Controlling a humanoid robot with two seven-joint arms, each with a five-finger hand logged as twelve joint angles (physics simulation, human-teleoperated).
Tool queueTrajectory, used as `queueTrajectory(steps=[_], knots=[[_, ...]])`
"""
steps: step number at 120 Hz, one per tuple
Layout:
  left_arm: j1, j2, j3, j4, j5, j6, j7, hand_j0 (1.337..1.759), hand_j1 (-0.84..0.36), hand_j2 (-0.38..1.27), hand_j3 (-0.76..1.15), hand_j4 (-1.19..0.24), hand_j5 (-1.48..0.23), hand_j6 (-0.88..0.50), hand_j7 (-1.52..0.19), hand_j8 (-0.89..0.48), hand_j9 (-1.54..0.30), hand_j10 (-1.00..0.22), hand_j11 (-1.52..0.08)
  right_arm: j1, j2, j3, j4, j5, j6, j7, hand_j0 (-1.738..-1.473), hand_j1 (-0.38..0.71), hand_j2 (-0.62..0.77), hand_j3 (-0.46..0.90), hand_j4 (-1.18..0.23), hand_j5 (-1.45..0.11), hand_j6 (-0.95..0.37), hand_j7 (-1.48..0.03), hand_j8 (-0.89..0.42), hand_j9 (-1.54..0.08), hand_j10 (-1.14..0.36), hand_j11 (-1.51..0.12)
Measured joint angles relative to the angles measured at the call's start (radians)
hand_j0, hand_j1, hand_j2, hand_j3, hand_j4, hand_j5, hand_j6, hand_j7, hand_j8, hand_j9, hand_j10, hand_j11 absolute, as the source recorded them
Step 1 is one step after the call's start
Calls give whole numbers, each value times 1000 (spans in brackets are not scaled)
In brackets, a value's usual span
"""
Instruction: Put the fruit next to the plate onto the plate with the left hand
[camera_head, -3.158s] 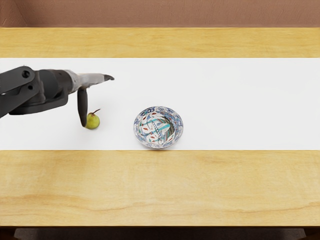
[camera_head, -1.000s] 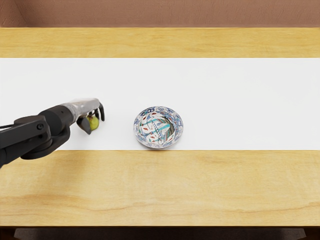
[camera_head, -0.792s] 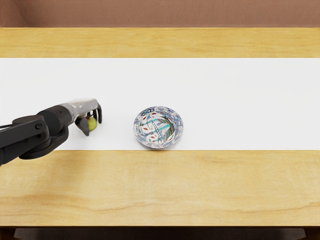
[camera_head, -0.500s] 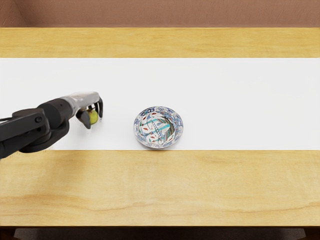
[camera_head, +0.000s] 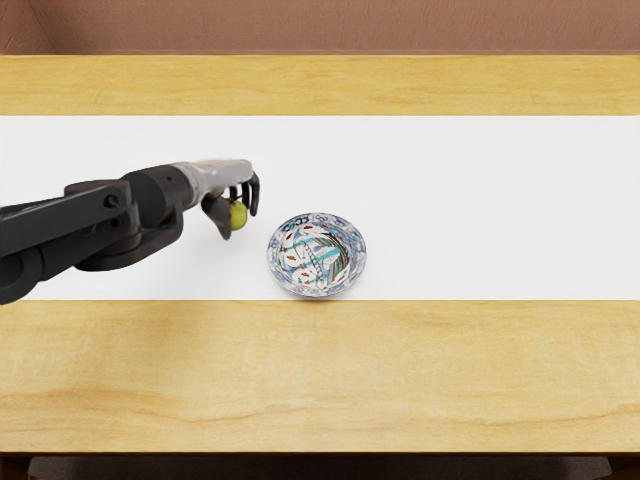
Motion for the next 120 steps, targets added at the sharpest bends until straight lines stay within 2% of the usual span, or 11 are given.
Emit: queueTrajectory(steps=[64, 120], knots=[[0, -146, -36, 10, -44, -12, 0, 1655, -367, 444, 0, -714, -1060, -446, -1010, -421, -991, -603, -998, 0, 0, 0, 0, 0, 0, 0, -1658, -349, 0, 0, 0, 0, 0, 0, 0, 0, 0, 0], [12, -205, -32, 82, -33, 2, 0, 1655, -359, 432, 0, -717, -1049, -455, -1003, -429, -987, -609, -998, 0, 0, 0, 0, 0, 0, 0, -1658, -349, 0, 0, 0, 0, 0, 0, 0, 0, 0, 0]])
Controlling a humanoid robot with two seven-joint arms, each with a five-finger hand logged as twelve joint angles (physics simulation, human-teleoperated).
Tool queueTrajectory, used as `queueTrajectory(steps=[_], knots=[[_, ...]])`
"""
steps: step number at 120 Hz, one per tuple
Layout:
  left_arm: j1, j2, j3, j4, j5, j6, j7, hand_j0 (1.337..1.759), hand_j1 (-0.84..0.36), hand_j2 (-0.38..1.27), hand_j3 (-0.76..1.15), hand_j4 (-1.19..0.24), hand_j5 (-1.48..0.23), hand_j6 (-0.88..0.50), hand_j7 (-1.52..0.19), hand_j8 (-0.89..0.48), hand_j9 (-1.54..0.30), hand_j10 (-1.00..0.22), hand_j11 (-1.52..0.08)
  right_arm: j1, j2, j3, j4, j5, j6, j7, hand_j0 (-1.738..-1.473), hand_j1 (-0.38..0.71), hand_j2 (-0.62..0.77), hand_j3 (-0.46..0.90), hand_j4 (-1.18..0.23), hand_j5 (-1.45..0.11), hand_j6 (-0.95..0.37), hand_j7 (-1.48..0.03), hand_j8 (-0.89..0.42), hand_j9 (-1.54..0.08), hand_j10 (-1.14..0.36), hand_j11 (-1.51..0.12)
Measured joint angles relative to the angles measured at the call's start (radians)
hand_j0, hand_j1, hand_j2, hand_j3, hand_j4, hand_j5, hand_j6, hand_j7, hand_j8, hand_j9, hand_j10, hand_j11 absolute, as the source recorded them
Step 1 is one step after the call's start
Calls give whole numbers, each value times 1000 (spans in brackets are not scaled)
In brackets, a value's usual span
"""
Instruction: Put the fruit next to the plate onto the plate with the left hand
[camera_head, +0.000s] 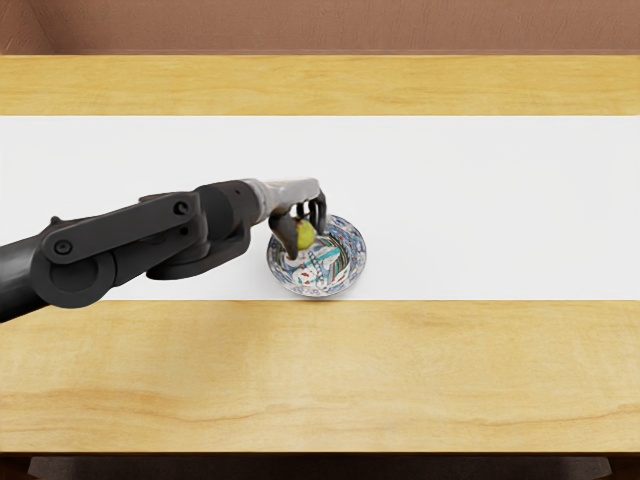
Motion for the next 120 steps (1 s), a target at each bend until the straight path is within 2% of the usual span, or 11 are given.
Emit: queueTrajectory(steps=[32, 70, 84, 104, 120], knots=[[3, -42, 14, 46, 2, 0, 0, 1655, -356, 427, 0, -715, -1043, -459, -998, -433, -982, -613, -994, 0, 0, 0, 0, 0, 0, 0, -1658, -349, 0, 0, 0, 0, 0, 0, 0, 0, 0, 0], [8, -77, 37, 55, 3, -1, 0, 1655, -342, 406, 0, -693, -1000, -482, -960, -455, -944, -627, -957, 0, 0, 0, 0, 0, 0, 0, -1658, -349, 0, 0, 0, 0, 0, 0, 0, 0, 0, 0], [8, -79, 36, 55, 1, 2, 0, 1656, -245, 281, 0, -562, -790, -442, -765, -428, -757, -527, -764, 0, 0, 0, 0, 0, 0, 0, -1658, -349, 0, 0, 0, 0, 0, 0, 0, 0, 0, 0], [8, -76, 28, 51, -6, 5, 0, 1657, 24, 136, 0, -301, -418, -249, -407, -243, -403, -286, -406, 0, 0, 0, 0, 0, 0, 0, -1658, -349, 0, 0, 0, 0, 0, 0, 0, 0, 0, 0], [6, -68, 19, 46, -8, 5, 0, 1658, 167, 74, 0, -169, -232, -142, -227, -139, -225, -161, -226, 0, 0, 0, 0, 0, 0, 0, -1658, -349, 0, 0, 0, 0, 0, 0, 0, 0, 0, 0]])
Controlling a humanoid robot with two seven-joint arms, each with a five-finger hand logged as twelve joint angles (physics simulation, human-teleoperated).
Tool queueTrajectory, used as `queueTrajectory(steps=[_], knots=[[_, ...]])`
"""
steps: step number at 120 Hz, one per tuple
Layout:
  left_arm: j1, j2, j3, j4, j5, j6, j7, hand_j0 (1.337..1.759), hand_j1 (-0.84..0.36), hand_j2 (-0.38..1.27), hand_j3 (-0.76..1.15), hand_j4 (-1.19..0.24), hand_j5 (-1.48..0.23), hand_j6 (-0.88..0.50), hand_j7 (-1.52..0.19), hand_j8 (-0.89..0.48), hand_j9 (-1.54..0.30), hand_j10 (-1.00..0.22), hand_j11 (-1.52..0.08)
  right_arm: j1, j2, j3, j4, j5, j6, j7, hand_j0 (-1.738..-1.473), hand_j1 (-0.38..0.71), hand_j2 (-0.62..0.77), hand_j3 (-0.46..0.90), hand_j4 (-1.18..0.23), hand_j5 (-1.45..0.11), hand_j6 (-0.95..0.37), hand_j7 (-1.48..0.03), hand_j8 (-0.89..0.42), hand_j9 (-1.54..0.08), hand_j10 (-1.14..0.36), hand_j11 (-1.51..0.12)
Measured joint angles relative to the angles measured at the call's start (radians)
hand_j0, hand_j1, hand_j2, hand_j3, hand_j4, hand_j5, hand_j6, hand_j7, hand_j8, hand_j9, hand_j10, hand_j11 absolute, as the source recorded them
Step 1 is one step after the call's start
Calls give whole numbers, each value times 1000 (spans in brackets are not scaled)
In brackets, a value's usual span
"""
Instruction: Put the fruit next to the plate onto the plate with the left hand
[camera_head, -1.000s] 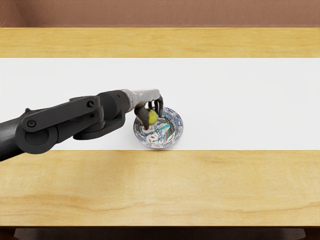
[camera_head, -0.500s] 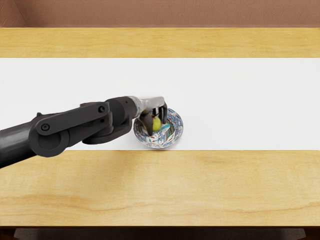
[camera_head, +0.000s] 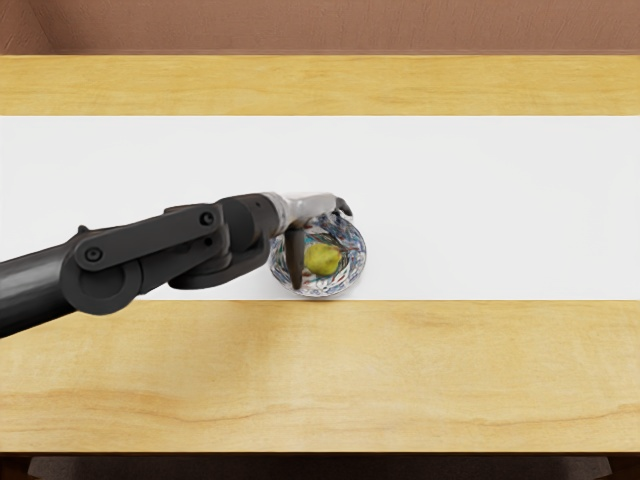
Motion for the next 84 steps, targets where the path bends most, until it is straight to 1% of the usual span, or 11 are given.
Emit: queueTrajectory(steps=[21, 33, 41, 53, 62, 65, 71, 84], knots=[[-3, 4, -19, -3, -11, -1, 0, 1658, 257, 35, 0, -86, -115, -75, -113, -73, -112, -82, -112, 0, 0, 0, 0, 0, 0, 0, -1658, -349, 0, 0, 0, 0, 0, 0, 0, 0, 0, 0], [-28, 10, -27, -8, -61, -8, 0, 1658, 283, 24, 0, -61, -81, -55, -80, -54, -79, -59, -79, 0, 0, 0, 0, 0, 0, 0, -1658, -349, 0, 0, 0, 0, 0, 0, 0, 0, 0, 0], [-35, 30, -43, -10, -132, -25, 0, 1658, 295, 18, 0, -50, -66, -46, -65, -45, -64, -49, -65, 0, 0, 0, 0, 0, 0, 0, -1658, -349, 0, 0, 0, 0, 0, 0, 0, 0, 0, 0], [-55, 122, -75, -12, -296, -86, 0, 1658, 307, 13, 0, -39, -51, -37, -50, -36, -50, -38, -50, 0, 0, 0, 0, 0, 0, 0, -1658, -349, 0, 0, 0, 0, 0, 0, 0, 0, 0, 0], [-54, 156, -100, -12, -396, -136, 0, 1658, 312, 11, 0, -34, -43, -32, -43, -32, -43, -33, -43, 0, 0, 0, 0, 0, 0, 0, -1658, -349, 0, 0, 0, 0, 0, 0, 0, 0, 0, 0], [-51, 186, -111, -12, -430, -155, 0, 1658, 314, 10, 0, -33, -42, -32, -41, -31, -41, -32, -41, 0, 0, 0, 0, 0, 0, 0, -1658, -349, 0, 0, 0, 0, 0, 0, 0, 0, 0, 0], [-53, 212, -128, -12, -496, -195, 0, 1658, 316, 9, 0, -30, -38, -30, -38, -29, -38, -30, -38, 0, 0, 0, 0, 0, 0, 0, -1658, -349, 0, 0, 0, 0, 0, 0, 0, 0, 0, 0], [-47, 280, -172, -13, -600, -282, 0, 1658, 320, 7, 0, -27, -34, -27, -33, -26, -33, -26, -33, 0, 0, 0, 0, 0, 0, 0, -1658, -349, 0, 0, 0, 0, 0, 0, 0, 0, 0, 0]])
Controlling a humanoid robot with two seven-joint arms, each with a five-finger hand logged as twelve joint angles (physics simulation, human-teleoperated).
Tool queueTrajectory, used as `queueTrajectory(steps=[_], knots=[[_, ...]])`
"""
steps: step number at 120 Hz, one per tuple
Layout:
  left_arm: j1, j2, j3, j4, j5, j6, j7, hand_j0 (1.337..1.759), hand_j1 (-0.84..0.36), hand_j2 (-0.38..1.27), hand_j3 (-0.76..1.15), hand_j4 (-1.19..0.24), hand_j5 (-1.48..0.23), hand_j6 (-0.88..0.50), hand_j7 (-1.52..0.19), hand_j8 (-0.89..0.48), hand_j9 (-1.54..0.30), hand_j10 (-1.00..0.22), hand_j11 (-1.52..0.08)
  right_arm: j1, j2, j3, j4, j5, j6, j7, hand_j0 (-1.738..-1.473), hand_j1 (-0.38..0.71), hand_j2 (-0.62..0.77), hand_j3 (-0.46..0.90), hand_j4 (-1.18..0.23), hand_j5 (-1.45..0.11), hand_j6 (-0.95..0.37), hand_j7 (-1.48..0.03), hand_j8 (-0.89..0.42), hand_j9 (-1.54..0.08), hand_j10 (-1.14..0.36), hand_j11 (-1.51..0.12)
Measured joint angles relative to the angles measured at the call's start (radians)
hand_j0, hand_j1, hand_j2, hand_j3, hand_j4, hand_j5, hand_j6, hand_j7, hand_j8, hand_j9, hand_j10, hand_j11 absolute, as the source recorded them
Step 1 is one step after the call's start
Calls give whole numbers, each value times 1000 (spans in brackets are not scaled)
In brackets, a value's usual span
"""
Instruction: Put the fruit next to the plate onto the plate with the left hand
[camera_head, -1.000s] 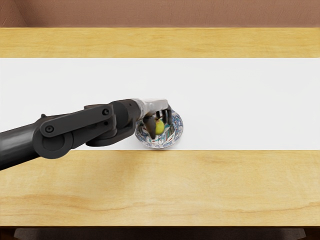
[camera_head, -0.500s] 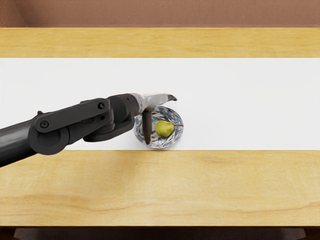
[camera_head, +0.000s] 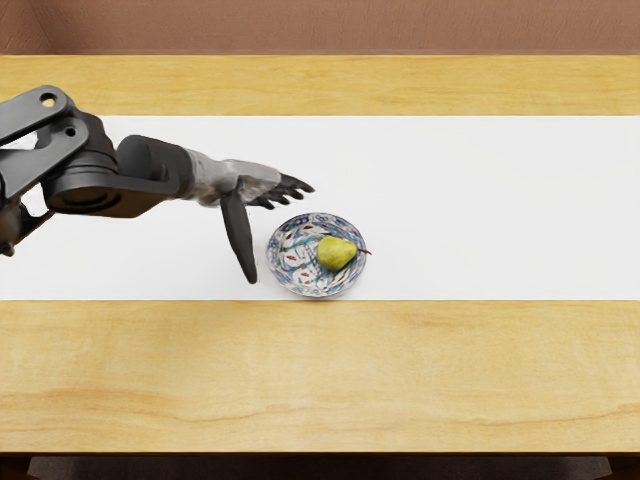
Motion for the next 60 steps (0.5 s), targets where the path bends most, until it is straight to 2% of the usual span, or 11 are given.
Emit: queueTrajectory(steps=[20, 50, 60], knots=[[1, 128, -34, 0, -159, -114, 0, 1658, 323, 6, 0, -24, -30, -24, -30, -24, -29, -24, -29, 0, 0, 0, 0, 0, 0, 0, -1658, -349, 0, 0, 0, 0, 0, 0, 0, 0, 0, 0], [1, 296, -54, 0, -308, -142, 0, 1658, 325, 5, 0, -23, -28, -23, -27, -23, -27, -22, -27, 0, 0, 0, 0, 0, 0, 0, -1658, -349, 0, 0, 0, 0, 0, 0, 0, 0, 0, 0], [1, 307, -55, 0, -335, -143, 0, 1658, 325, 5, 0, -22, -27, -23, -27, -23, -27, -22, -27, 0, 0, 0, 0, 0, 0, 0, -1658, -349, 0, 0, 0, 0, 0, 0, 0, 0, 0, 0]])
